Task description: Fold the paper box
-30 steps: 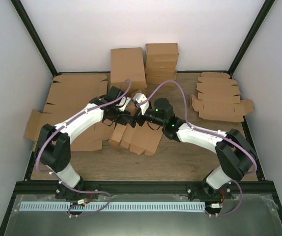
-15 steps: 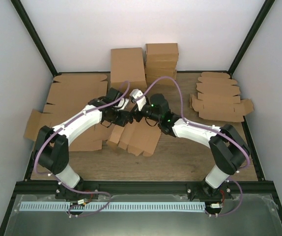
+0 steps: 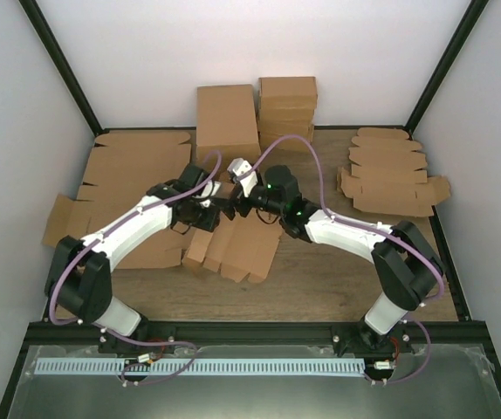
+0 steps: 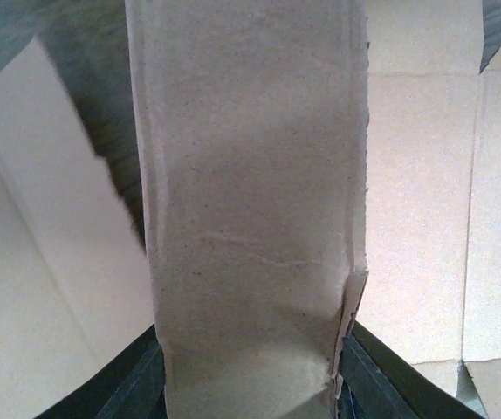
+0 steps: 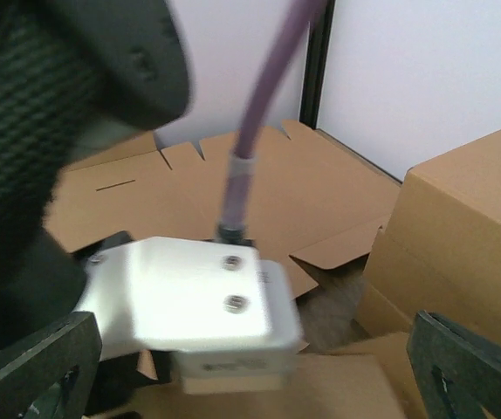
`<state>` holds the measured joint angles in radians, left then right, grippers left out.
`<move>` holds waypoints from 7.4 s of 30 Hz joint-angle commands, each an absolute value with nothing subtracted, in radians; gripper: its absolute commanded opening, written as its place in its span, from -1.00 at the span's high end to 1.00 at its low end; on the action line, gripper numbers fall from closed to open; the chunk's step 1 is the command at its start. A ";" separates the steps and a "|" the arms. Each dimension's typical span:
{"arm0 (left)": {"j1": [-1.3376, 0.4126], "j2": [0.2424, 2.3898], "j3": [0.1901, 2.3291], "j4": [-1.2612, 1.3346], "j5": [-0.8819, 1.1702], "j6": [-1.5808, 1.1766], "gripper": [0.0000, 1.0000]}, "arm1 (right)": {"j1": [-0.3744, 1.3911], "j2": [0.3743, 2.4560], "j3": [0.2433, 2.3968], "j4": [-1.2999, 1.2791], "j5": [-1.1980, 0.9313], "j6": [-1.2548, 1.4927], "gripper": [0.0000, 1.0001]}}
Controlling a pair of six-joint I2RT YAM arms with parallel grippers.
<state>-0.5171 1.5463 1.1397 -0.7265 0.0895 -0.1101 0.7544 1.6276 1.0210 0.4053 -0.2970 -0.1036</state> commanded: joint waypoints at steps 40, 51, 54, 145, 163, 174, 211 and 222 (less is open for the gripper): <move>-0.537 1.419 1.047 -0.757 0.209 -0.111 0.08 | 0.583 1.291 0.719 0.331 -0.333 0.124 -1.00; -0.644 1.476 1.165 -0.895 0.152 -0.126 0.08 | 0.460 1.370 0.697 0.369 -0.410 -0.046 -0.70; -0.667 1.499 1.203 -0.948 0.089 -0.121 0.08 | 0.450 1.444 0.756 0.326 -0.448 -0.120 -0.56; -0.860 1.627 1.208 -0.911 -0.141 -0.103 0.09 | 0.733 1.539 0.628 0.259 -0.364 0.156 0.50; -0.860 1.642 1.186 -0.869 -0.123 -0.102 0.09 | 0.617 1.533 0.576 0.372 -0.582 0.236 0.11; -0.860 1.654 1.180 -0.853 -0.121 -0.102 0.09 | 0.577 1.523 0.556 0.390 -0.651 0.251 -0.11; -0.860 1.656 1.176 -0.837 -0.105 -0.100 0.09 | 0.355 1.511 0.654 0.194 -0.612 0.049 -0.03; -0.860 1.643 1.209 -0.874 -0.046 -0.100 0.09 | 0.507 1.653 0.748 0.215 -0.486 -0.068 -0.05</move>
<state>-0.8539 1.6485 1.1843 -0.8528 -0.1055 -0.1112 0.4759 1.6047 0.7116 0.1909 -0.5434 -0.0017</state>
